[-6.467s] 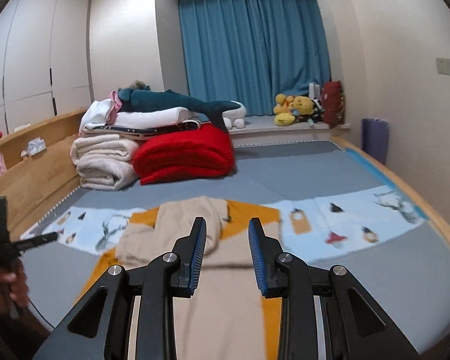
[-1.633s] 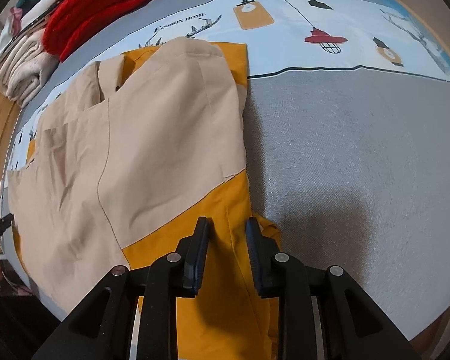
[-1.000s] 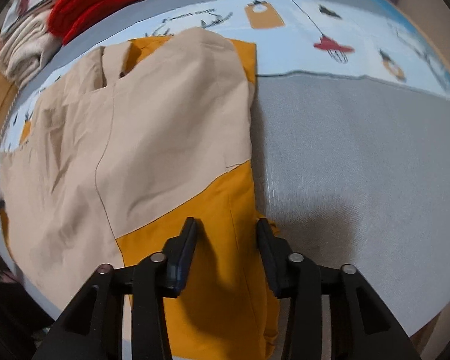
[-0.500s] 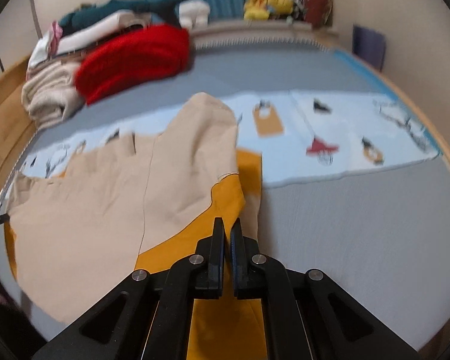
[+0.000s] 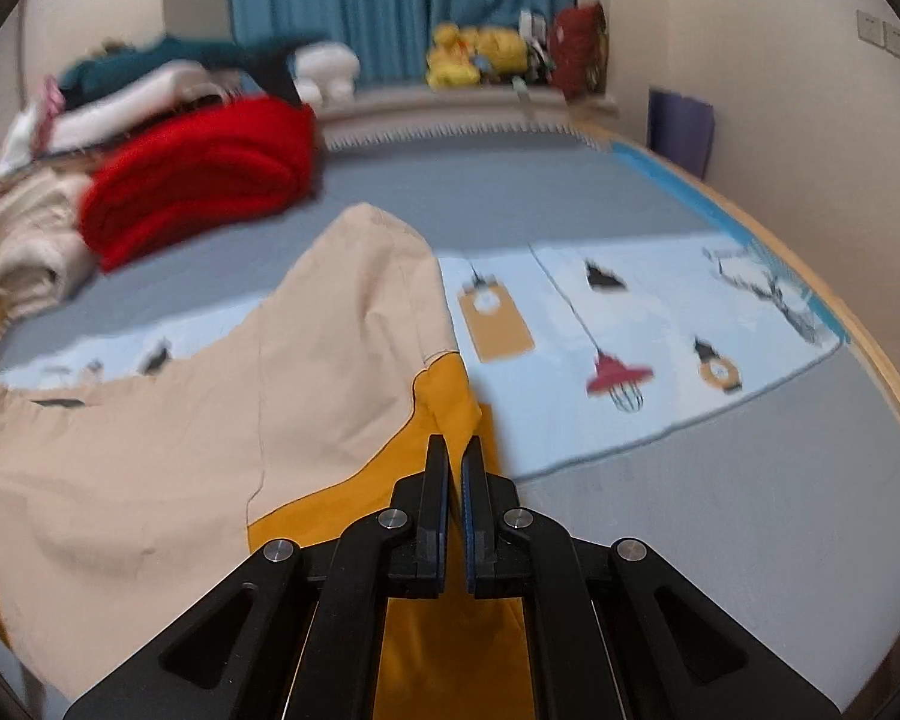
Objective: Fold large clothes
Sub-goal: 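Lay the folded hem over the jacket body with both tools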
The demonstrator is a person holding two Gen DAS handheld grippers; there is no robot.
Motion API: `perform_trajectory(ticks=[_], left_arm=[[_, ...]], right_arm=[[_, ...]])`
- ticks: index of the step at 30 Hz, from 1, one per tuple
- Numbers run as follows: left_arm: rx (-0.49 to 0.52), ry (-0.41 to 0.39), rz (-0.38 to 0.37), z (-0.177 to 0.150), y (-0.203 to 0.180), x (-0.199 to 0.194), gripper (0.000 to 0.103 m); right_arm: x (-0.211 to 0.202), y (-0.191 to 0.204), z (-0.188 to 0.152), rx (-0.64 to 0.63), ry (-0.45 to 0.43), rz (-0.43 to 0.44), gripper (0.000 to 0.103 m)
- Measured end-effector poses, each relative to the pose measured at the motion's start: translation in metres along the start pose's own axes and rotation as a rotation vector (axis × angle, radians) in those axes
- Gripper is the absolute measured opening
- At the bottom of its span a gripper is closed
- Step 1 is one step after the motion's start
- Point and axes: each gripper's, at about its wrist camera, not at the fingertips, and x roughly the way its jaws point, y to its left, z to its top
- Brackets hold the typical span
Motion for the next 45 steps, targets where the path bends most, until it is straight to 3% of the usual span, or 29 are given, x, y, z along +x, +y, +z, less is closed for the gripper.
perform_trajectory(ticks=[2,6,10,11,12,13,14,15,18,20,24,26,28,30,33,34,36,37,38,41,43,45], left_arm=[[-0.03,0.069,-0.004,-0.003,0.004,0.012,0.013],[-0.016,0.159,-0.005,-0.014,0.008,0.017,0.041],[-0.014,0.27,0.004,-0.033,0.02,0.022,0.037],[-0.003,0.284,-0.001,-0.038,0.021,0.021,0.033],[0.011,0.289,-0.007,-0.041,0.021,0.019,0.015],[0.035,0.285,-0.009,-0.044,0.021,0.017,0.0],[0.052,0.261,0.0,-0.046,0.02,0.012,0.0],[0.062,0.23,0.001,-0.045,0.018,0.006,0.0],[0.058,0.1,-0.04,-0.039,0.015,-0.017,0.0],[0.058,0.064,-0.002,-0.039,0.015,-0.019,0.0],[-0.004,0.158,0.043,-0.048,0.027,-0.001,0.0],[-0.002,0.145,0.043,-0.051,0.029,-0.008,0.0],[0.031,0.113,-0.004,-0.051,0.022,-0.024,0.0],[0.087,0.109,-0.098,-0.054,0.011,-0.036,0.0],[0.223,0.212,-0.21,-0.07,-0.011,-0.032,0.006],[0.285,0.277,-0.195,-0.08,-0.019,-0.021,0.011],[0.366,0.367,-0.06,-0.097,-0.021,0.002,0.012],[0.362,0.418,0.039,-0.103,-0.012,0.017,0.012],[0.327,0.443,0.07,-0.104,-0.002,0.025,0.011],[0.19,0.418,0.055,-0.09,0.018,0.024,0.006],[0.205,0.382,0.093,-0.086,0.015,0.016,0.006],[0.254,0.365,0.084,-0.086,0.004,0.009,0.006]], right_arm=[[0.024,-0.007,-0.006,0.029,0.108,0.012,0.015],[0.048,-0.018,-0.023,0.039,0.292,0.068,0.026],[0.053,-0.025,-0.043,0.003,0.406,0.058,0.038],[0.053,-0.025,-0.048,0.0,0.417,0.063,0.038],[0.051,-0.025,-0.052,-0.009,0.424,0.07,0.038],[0.047,-0.024,-0.054,-0.03,0.415,0.072,0.038],[0.042,-0.023,-0.054,-0.048,0.397,0.066,0.029],[0.037,-0.023,-0.054,-0.056,0.381,0.06,0.004],[0.02,-0.032,-0.043,0.031,0.286,0.091,0.002],[0.013,-0.036,-0.039,0.066,0.235,0.087,0.002],[0.026,-0.035,-0.047,0.087,0.279,0.023,0.002],[0.031,-0.031,-0.05,0.074,0.305,0.009,0.003],[0.031,-0.03,-0.049,0.062,0.302,-0.011,0.009],[0.018,-0.032,-0.044,0.061,0.259,-0.016,0.011],[-0.004,-0.028,-0.038,0.01,0.186,0.055,0.012],[-0.009,-0.024,-0.038,-0.02,0.178,0.082,0.012],[-0.009,-0.013,-0.046,-0.103,0.224,0.177,0.012],[-0.005,-0.006,-0.053,-0.153,0.266,0.205,0.012],[0.004,0.002,-0.065,-0.236,0.319,0.184,0.012],[0.035,0.007,-0.096,-0.368,0.472,0.066,0.012],[0.04,0.004,-0.1,-0.367,0.492,0.059,0.012],[0.036,0.002,-0.098,-0.355,0.485,0.057,0.012]])
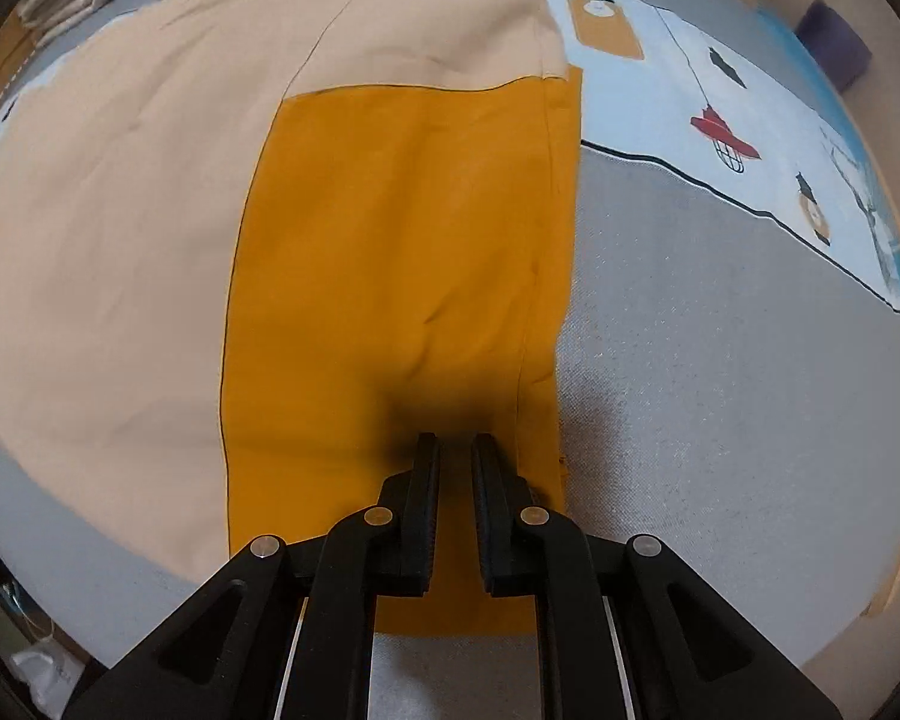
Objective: Fold large clothes
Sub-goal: 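Lay the folded hem over the jacket body with both tools, then grasp the yellow-lined jacket side edge with the left tool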
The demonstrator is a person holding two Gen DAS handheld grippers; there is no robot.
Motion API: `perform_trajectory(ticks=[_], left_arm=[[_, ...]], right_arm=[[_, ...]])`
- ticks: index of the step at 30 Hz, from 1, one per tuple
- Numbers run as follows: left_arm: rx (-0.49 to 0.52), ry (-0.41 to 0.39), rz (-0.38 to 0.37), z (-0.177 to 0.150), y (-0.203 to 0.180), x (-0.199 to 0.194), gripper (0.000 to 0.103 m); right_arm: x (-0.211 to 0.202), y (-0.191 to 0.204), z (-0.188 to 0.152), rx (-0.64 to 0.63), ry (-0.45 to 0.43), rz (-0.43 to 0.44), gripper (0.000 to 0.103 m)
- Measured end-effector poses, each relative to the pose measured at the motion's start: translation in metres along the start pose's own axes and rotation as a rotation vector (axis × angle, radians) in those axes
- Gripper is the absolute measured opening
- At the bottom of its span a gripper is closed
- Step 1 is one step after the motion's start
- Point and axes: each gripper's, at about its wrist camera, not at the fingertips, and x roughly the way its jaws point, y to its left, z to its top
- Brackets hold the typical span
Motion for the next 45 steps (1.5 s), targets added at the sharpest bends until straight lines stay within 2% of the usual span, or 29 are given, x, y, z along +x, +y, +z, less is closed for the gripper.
perform_trajectory(ticks=[2,3,5,6,8,10,12,15,17,20,22,24,26,29,34,38,43,45], left_arm=[[0.063,-0.007,-0.058,-0.002,-0.013,-0.006,0.006],[0.089,0.002,-0.06,-0.004,-0.017,-0.005,0.009],[0.097,0.076,0.036,-0.008,-0.013,0.012,0.011],[0.088,0.101,0.054,-0.01,-0.009,0.017,0.011],[0.066,0.09,0.038,-0.007,-0.005,0.012,0.011],[0.079,0.048,0.07,-0.006,-0.007,0.003,0.011],[0.112,0.008,0.103,-0.004,-0.014,-0.004,0.011],[0.132,-0.029,0.113,-0.002,-0.024,-0.012,0.011],[0.146,-0.046,0.116,0.0,-0.032,-0.017,0.011],[0.158,-0.057,0.121,0.002,-0.044,-0.017,0.011],[0.161,-0.059,0.125,0.003,-0.047,-0.016,0.011],[0.163,-0.059,0.129,0.004,-0.049,-0.016,0.011],[0.168,-0.058,0.132,0.005,-0.054,-0.011,0.011],[0.178,-0.062,0.133,-0.001,-0.063,-0.003,0.011],[0.165,-0.087,0.13,0.005,-0.058,-0.004,0.011],[0.104,-0.179,0.09,-0.008,-0.053,-0.029,0.011],[0.031,-0.322,0.048,-0.035,-0.041,-0.068,0.007],[0.014,-0.365,0.021,-0.051,-0.038,-0.081,0.007]], right_arm=[[-0.001,0.001,-0.002,-0.012,0.006,-0.016,0.012],[-0.001,0.003,-0.003,-0.03,0.01,-0.029,0.012],[0.001,0.004,-0.004,-0.043,0.016,-0.043,0.012],[0.001,0.004,-0.004,-0.046,0.018,-0.049,0.012],[-0.002,0.005,-0.003,-0.044,0.016,-0.061,0.012],[-0.009,0.011,-0.004,-0.044,-0.019,-0.103,0.012],[-0.033,0.022,0.002,-0.053,-0.132,-0.117,0.012],[-0.066,0.048,0.009,-0.079,-0.299,-0.054,0.012],[-0.084,0.077,0.012,-0.129,-0.397,0.043,0.012],[-0.089,0.112,0.02,-0.211,-0.447,0.149,0.012],[-0.085,0.141,0.021,-0.286,-0.443,0.19,0.013],[-0.068,0.163,0.023,-0.379,-0.404,0.196,0.013],[-0.057,0.19,0.018,-0.449,-0.36,0.173,0.012],[-0.029,0.212,0.013,-0.511,-0.275,0.087,0.012],[-0.024,0.212,0.014,-0.509,-0.25,0.053,0.013],[-0.044,0.209,0.006,-0.481,-0.284,0.027,0.013],[-0.121,0.172,-0.005,-0.357,-0.451,-0.009,0.013],[-0.165,0.152,-0.02,-0.275,-0.567,0.034,0.014]])
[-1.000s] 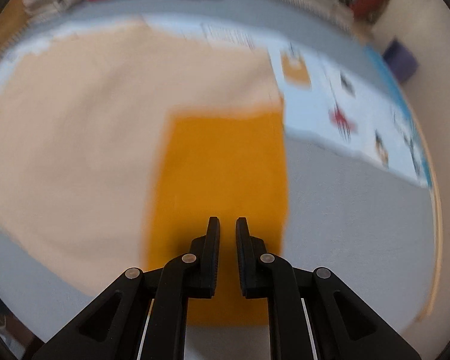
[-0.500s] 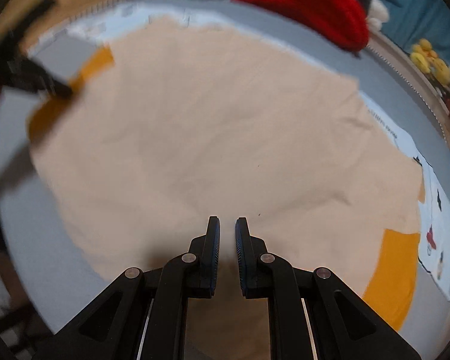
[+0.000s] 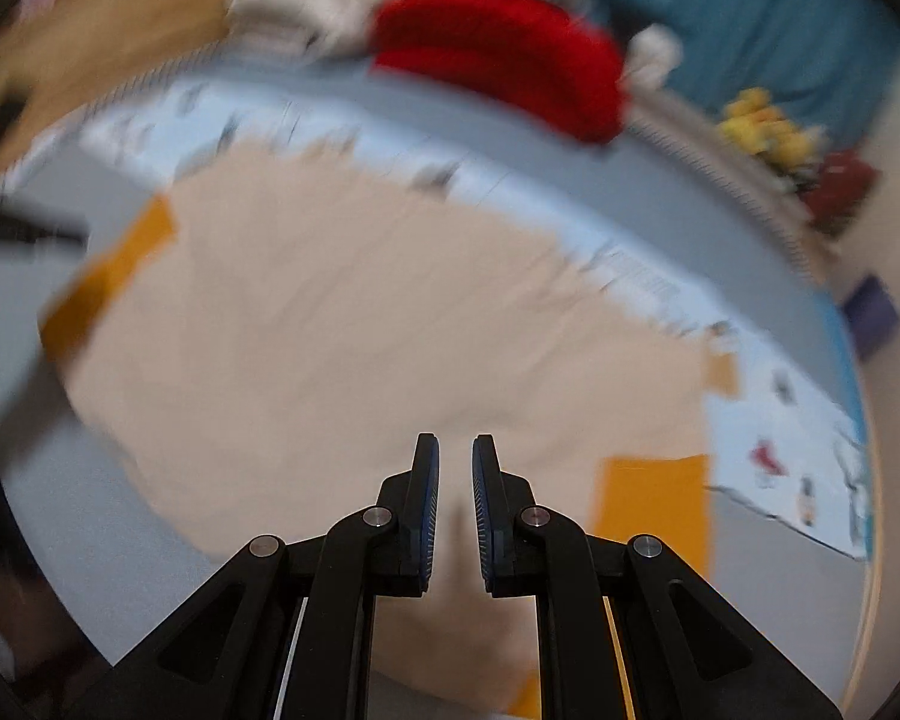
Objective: Fold large clothes
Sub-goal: 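Grasp the yellow-lined jacket side edge with the left tool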
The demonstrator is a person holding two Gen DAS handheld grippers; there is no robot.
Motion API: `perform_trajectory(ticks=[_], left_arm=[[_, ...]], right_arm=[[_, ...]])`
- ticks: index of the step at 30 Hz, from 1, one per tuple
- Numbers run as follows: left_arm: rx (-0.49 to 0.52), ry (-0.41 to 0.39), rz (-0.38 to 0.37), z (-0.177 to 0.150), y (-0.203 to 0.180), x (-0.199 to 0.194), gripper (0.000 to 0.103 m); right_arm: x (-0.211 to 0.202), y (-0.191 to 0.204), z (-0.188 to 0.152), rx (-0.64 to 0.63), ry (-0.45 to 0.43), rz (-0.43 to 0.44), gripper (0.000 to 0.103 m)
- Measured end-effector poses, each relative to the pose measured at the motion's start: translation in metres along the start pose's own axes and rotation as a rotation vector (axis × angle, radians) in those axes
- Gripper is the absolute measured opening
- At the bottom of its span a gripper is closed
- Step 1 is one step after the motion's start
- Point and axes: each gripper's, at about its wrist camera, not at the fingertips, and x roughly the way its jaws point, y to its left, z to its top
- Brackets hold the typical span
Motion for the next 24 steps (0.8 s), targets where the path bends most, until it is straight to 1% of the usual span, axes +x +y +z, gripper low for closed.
perform_trajectory(ticks=[2,4,5,7,10,11,14,16,20,22,24], left_arm=[[-0.037,-0.036,-0.028,-0.009,0.003,-0.014,0.007],[-0.11,-0.065,-0.052,-0.016,0.013,-0.021,0.007],[-0.149,-0.07,-0.068,-0.021,0.017,-0.022,0.007],[-0.251,-0.066,-0.105,-0.034,0.029,-0.019,0.007],[-0.382,-0.032,-0.145,-0.055,0.04,-0.004,0.007],[-0.416,-0.017,-0.154,-0.06,0.043,0.001,0.007],[-0.531,0.04,-0.192,-0.077,0.05,0.022,0.015],[-0.594,0.055,-0.198,-0.084,0.056,0.033,0.025],[-0.671,0.052,-0.214,-0.088,0.066,0.047,0.032],[-0.721,0.045,-0.235,-0.09,0.071,0.054,0.037],[-0.767,0.045,-0.252,-0.095,0.075,0.061,0.039]], right_arm=[[-0.024,-0.008,-0.005,0.058,-0.058,-0.009,0.019],[-0.034,-0.009,-0.022,0.113,-0.083,-0.024,0.02],[-0.029,-0.009,-0.023,0.131,-0.072,-0.026,0.02],[-0.011,-0.01,-0.027,0.132,0.005,-0.038,0.02],[-0.007,-0.003,-0.033,0.078,0.005,-0.04,0.02],[-0.003,0.001,-0.034,0.053,0.017,-0.034,0.02],[0.008,0.01,-0.039,0.016,0.054,-0.016,0.02],[0.013,0.01,-0.038,0.01,0.058,-0.007,0.02],[0.022,0.007,-0.036,0.027,0.077,0.012,0.02],[0.024,0.006,-0.035,0.03,0.076,0.024,0.02],[0.023,0.006,-0.033,0.029,0.068,0.039,0.02]])
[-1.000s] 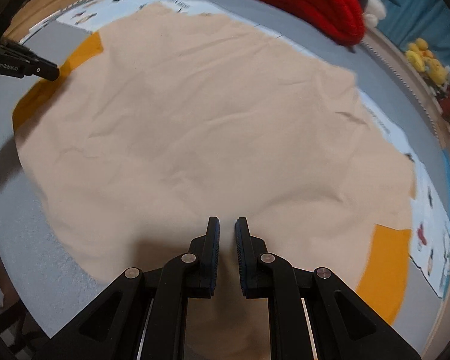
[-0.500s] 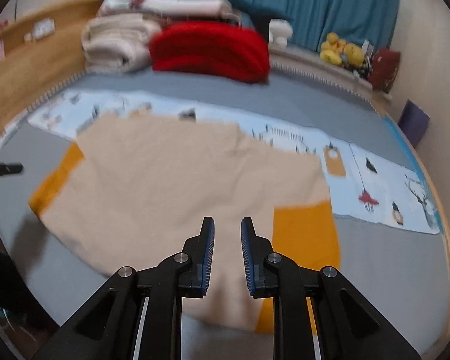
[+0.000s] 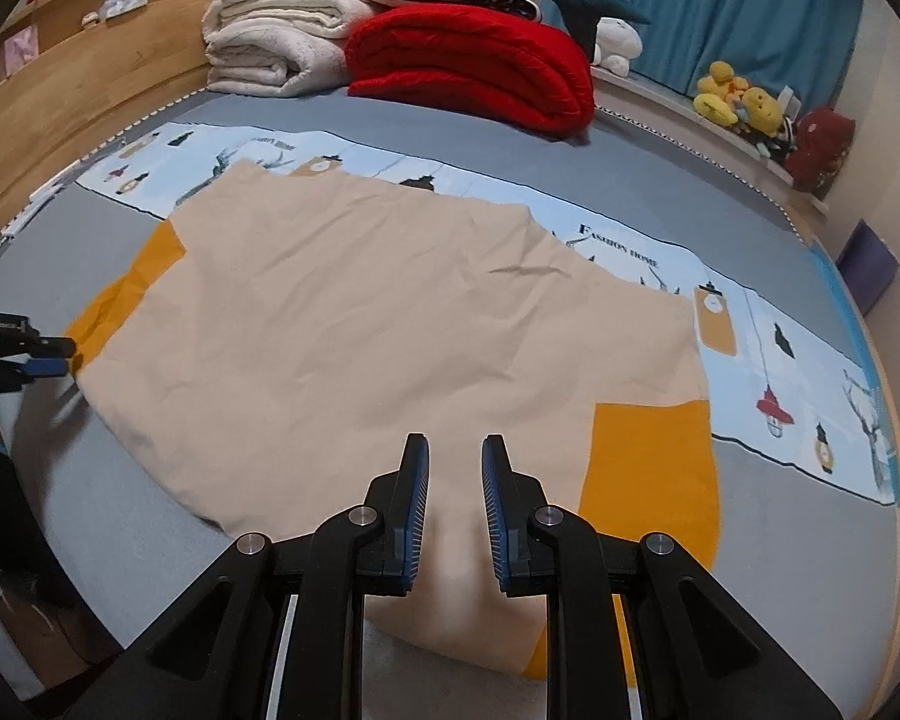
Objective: Fold large clothes
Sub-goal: 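Grasp the yellow-lined jacket side edge with the left tool, then lift the side edge with the left tool and fold it across the jacket body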
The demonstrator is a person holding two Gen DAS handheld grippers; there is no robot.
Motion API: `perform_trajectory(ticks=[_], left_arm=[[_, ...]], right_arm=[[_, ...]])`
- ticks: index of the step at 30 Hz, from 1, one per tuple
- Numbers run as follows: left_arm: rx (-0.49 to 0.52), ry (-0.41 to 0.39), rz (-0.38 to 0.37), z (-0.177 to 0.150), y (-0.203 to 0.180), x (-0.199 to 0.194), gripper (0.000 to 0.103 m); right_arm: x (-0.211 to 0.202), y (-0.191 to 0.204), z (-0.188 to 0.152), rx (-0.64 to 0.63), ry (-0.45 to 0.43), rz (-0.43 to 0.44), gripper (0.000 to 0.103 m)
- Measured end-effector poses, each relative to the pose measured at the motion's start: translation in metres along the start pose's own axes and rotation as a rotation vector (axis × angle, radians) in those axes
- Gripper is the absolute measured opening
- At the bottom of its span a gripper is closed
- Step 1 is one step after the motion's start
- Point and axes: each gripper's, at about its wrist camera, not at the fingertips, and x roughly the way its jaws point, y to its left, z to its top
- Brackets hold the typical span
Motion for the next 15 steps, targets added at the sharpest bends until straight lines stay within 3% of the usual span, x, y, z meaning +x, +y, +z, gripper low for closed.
perform_trajectory(ticks=[7,12,15], left_arm=[[-0.099,-0.036,-0.015,-0.006,0.017,0.004,0.04],[-0.084,-0.034,-0.059,0.001,0.011,0.018,0.04],[-0.068,-0.091,-0.082,0.003,0.009,0.025,0.04]], right_arm=[[0.003,0.0,0.004,-0.013,0.0,0.011,0.02],[0.004,0.0,0.009,-0.008,-0.002,0.026,0.02],[0.005,0.001,0.01,-0.005,0.0,0.033,0.02]])
